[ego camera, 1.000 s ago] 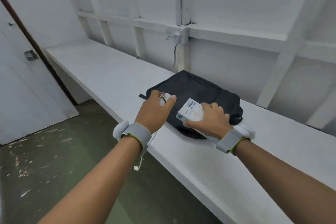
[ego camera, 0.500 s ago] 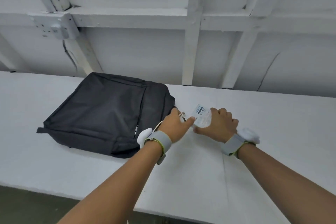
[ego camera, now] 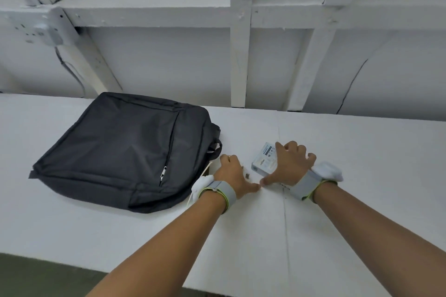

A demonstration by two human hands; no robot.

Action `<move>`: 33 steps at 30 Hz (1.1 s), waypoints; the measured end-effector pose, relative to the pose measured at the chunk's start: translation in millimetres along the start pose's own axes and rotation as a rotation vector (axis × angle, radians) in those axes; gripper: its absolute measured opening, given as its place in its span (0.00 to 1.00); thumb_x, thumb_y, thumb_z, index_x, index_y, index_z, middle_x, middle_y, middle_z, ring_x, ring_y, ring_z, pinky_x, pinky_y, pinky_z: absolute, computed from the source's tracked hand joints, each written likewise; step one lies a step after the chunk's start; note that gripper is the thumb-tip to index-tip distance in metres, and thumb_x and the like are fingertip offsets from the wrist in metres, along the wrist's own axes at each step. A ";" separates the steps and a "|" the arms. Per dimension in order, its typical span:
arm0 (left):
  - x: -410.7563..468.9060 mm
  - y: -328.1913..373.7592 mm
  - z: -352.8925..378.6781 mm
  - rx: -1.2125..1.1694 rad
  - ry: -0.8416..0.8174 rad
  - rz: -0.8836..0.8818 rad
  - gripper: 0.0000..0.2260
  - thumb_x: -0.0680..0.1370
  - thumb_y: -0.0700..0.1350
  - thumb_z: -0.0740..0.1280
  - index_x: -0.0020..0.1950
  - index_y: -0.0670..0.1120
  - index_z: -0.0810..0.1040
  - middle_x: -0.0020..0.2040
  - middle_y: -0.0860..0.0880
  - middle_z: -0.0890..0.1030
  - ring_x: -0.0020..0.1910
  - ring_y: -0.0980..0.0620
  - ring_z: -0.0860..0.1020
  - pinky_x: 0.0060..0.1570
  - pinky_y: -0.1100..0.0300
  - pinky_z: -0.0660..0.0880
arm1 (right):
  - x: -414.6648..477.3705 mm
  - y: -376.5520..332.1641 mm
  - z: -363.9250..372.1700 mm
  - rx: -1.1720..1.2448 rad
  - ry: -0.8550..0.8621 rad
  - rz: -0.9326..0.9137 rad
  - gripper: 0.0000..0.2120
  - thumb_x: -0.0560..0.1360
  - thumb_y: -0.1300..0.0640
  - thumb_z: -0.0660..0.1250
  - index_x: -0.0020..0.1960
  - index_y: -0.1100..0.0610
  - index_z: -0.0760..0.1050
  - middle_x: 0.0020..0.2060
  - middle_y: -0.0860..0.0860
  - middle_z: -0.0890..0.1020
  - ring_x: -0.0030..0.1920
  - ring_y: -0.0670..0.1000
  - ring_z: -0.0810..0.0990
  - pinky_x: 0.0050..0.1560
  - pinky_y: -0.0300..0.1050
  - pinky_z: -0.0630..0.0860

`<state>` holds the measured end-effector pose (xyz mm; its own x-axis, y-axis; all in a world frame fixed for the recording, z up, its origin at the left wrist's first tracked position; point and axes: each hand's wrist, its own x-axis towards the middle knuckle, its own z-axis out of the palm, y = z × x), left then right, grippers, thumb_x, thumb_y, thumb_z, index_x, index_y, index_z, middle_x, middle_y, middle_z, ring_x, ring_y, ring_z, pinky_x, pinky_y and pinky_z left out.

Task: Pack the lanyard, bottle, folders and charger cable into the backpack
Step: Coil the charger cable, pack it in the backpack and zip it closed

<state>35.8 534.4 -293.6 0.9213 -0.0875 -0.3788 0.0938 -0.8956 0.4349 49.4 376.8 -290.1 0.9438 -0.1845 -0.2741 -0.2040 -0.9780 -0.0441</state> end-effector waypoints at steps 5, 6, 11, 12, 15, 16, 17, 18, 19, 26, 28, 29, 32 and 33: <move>-8.3 -1.2 -47.5 -0.074 0.041 -0.069 0.15 0.79 0.51 0.61 0.58 0.42 0.75 0.60 0.43 0.72 0.55 0.39 0.75 0.56 0.54 0.73 | -0.7 -20.2 -46.5 0.228 0.001 -0.271 0.37 0.69 0.44 0.70 0.75 0.46 0.60 0.74 0.52 0.59 0.74 0.58 0.57 0.69 0.56 0.60; -14.6 0.1 -61.8 -0.107 0.052 -0.067 0.13 0.80 0.49 0.58 0.52 0.41 0.76 0.54 0.43 0.76 0.52 0.39 0.76 0.54 0.53 0.74 | -1.5 -29.7 -57.4 0.328 0.012 -0.381 0.33 0.72 0.47 0.68 0.75 0.47 0.62 0.74 0.52 0.60 0.74 0.57 0.59 0.70 0.54 0.61; -57.6 12.4 -145.4 -0.034 0.151 -0.014 0.11 0.80 0.47 0.59 0.53 0.46 0.80 0.46 0.45 0.79 0.49 0.43 0.78 0.44 0.57 0.73 | -21.7 -84.4 -110.6 0.777 -0.246 -0.811 0.26 0.74 0.63 0.64 0.72 0.54 0.69 0.66 0.51 0.76 0.63 0.49 0.75 0.59 0.37 0.71; -67.3 14.5 -162.8 -0.054 0.191 -0.004 0.10 0.80 0.48 0.61 0.50 0.47 0.81 0.42 0.47 0.79 0.45 0.45 0.77 0.41 0.58 0.72 | -26.6 -91.0 -121.7 0.871 -0.279 -0.837 0.24 0.74 0.64 0.64 0.70 0.56 0.71 0.62 0.52 0.79 0.57 0.46 0.78 0.54 0.34 0.73; -91.9 18.8 -208.0 -0.177 0.348 0.029 0.10 0.78 0.49 0.64 0.39 0.49 0.78 0.30 0.51 0.74 0.31 0.51 0.72 0.29 0.61 0.67 | -39.5 -104.5 -157.0 1.004 -0.263 -0.886 0.12 0.79 0.62 0.62 0.61 0.58 0.77 0.43 0.51 0.81 0.40 0.45 0.80 0.46 0.35 0.77; -97.3 21.3 -219.9 -0.212 0.393 0.039 0.07 0.78 0.49 0.65 0.42 0.49 0.78 0.31 0.51 0.75 0.29 0.53 0.72 0.28 0.62 0.67 | -41.6 -106.8 -168.5 0.977 -0.206 -0.908 0.10 0.81 0.59 0.62 0.58 0.57 0.79 0.38 0.49 0.79 0.37 0.47 0.79 0.45 0.39 0.78; -101.8 23.9 -228.5 -0.263 0.438 0.053 0.06 0.78 0.49 0.66 0.45 0.48 0.78 0.32 0.51 0.75 0.28 0.53 0.72 0.27 0.63 0.67 | -42.6 -106.9 -179.7 0.949 -0.131 -0.922 0.10 0.81 0.56 0.61 0.57 0.56 0.80 0.35 0.48 0.78 0.35 0.49 0.78 0.44 0.40 0.78; -105.2 27.2 -237.0 -0.346 0.480 0.067 0.07 0.77 0.49 0.67 0.48 0.46 0.78 0.32 0.51 0.74 0.27 0.53 0.70 0.27 0.63 0.67 | -41.7 -107.3 -193.4 0.966 -0.060 -0.925 0.10 0.81 0.55 0.61 0.54 0.56 0.80 0.32 0.47 0.76 0.33 0.49 0.78 0.40 0.39 0.77; -107.5 29.3 -243.3 -0.451 0.505 0.071 0.09 0.77 0.50 0.68 0.50 0.45 0.77 0.32 0.50 0.73 0.25 0.53 0.68 0.26 0.62 0.67 | -38.1 -106.2 -205.5 1.013 0.008 -0.909 0.10 0.81 0.56 0.61 0.53 0.55 0.81 0.30 0.46 0.75 0.31 0.49 0.76 0.36 0.36 0.77; -113.1 23.1 -243.3 -0.722 0.434 0.118 0.15 0.82 0.51 0.61 0.49 0.41 0.80 0.27 0.52 0.64 0.23 0.54 0.60 0.25 0.62 0.61 | 16.3 -64.9 -252.2 1.312 0.112 -0.400 0.17 0.74 0.58 0.65 0.61 0.64 0.78 0.45 0.58 0.78 0.40 0.55 0.78 0.43 0.49 0.78; -108.8 31.0 -242.9 -0.692 0.453 0.154 0.15 0.82 0.51 0.62 0.48 0.42 0.81 0.27 0.53 0.64 0.23 0.54 0.59 0.25 0.62 0.59 | 9.0 -56.1 -246.1 0.915 0.194 -0.468 0.25 0.71 0.52 0.65 0.68 0.55 0.74 0.63 0.59 0.73 0.63 0.60 0.73 0.64 0.56 0.72; -105.1 38.8 -244.4 -0.666 0.459 0.176 0.15 0.82 0.52 0.62 0.48 0.42 0.81 0.27 0.53 0.64 0.23 0.54 0.59 0.25 0.63 0.59 | -1.2 -54.8 -245.4 0.785 0.226 -0.538 0.28 0.70 0.50 0.65 0.70 0.49 0.71 0.68 0.55 0.69 0.69 0.59 0.67 0.70 0.56 0.66; -97.6 64.2 -250.7 -0.614 0.457 0.246 0.15 0.81 0.54 0.63 0.46 0.44 0.82 0.26 0.54 0.65 0.22 0.54 0.61 0.24 0.63 0.59 | -25.5 -62.4 -246.7 0.745 0.136 -0.870 0.26 0.70 0.47 0.65 0.68 0.40 0.71 0.65 0.43 0.75 0.68 0.48 0.71 0.70 0.53 0.66; -94.7 73.1 -253.3 -0.603 0.459 0.268 0.15 0.81 0.54 0.64 0.46 0.44 0.82 0.26 0.54 0.65 0.22 0.54 0.61 0.23 0.63 0.60 | -30.2 -63.7 -247.6 0.786 0.085 -0.943 0.21 0.72 0.48 0.65 0.65 0.40 0.73 0.60 0.42 0.79 0.62 0.44 0.76 0.66 0.48 0.70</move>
<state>51.0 587.7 -19.0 0.9923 0.0392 0.1175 -0.0856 -0.4678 0.8797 98.3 420.5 -41.2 0.8146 0.5280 0.2402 0.4932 -0.4126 -0.7658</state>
